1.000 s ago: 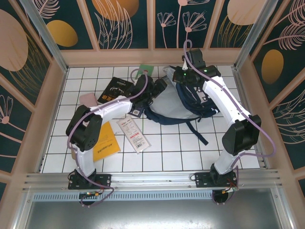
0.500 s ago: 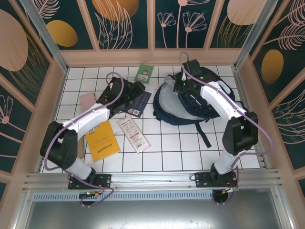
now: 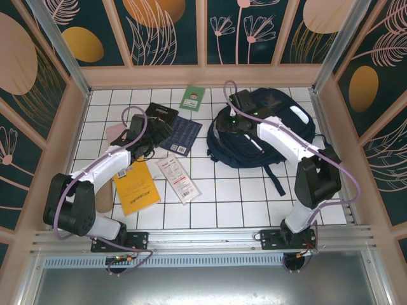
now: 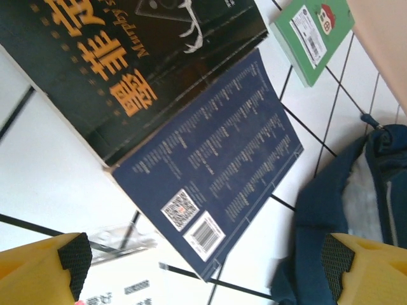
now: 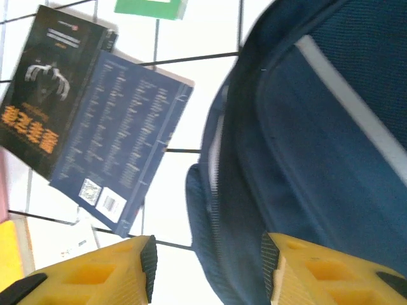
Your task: Pack books, pencil case, and school supplies into a backpack
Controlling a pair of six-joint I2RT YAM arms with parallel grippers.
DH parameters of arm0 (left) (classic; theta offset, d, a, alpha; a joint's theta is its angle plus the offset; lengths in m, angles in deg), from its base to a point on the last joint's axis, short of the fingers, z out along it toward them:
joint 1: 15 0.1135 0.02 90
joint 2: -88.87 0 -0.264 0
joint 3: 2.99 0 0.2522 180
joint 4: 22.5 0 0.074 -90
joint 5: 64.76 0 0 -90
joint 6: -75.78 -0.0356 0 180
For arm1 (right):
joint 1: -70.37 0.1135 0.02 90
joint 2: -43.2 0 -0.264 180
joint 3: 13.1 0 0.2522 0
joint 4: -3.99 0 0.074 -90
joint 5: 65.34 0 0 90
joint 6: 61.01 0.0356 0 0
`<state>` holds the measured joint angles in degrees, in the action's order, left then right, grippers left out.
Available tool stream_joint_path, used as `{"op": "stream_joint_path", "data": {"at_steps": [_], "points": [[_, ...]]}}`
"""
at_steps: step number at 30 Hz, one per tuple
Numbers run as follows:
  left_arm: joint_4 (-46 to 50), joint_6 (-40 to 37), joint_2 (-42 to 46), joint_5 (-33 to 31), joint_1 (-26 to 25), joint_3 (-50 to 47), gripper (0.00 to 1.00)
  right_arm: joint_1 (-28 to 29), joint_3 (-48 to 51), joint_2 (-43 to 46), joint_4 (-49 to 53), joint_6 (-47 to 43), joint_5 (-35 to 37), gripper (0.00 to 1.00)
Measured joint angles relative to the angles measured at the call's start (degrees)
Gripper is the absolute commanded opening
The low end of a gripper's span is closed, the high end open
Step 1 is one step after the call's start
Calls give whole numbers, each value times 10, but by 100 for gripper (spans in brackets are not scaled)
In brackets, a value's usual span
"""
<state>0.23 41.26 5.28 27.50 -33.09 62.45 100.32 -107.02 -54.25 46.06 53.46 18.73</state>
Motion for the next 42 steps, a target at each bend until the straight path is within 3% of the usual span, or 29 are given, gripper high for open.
{"op": "stream_joint_path", "data": {"at_steps": [6, 11, 15, 22, 34, 42], "points": [[18, -72, -79, 41, 32, 57, 85, 57, 23, -3, -75, 57, -2, 48], [17, -127, -140, 64, 40, 120, 54, 90, 31, -38, -134, 107, -9, 47], [7, -151, -200, 82, 43, 164, 44, 101, 31, -86, -162, 138, -17, 43], [7, -163, -302, 75, 61, 213, 34, 114, 2, -149, -162, 153, -30, 43], [7, -151, -359, 92, 134, 284, 42, 117, -25, -151, -157, 153, -31, 43], [-19, -139, -300, 161, 131, 207, 45, 114, -26, -175, -157, 169, -27, 46]]}}
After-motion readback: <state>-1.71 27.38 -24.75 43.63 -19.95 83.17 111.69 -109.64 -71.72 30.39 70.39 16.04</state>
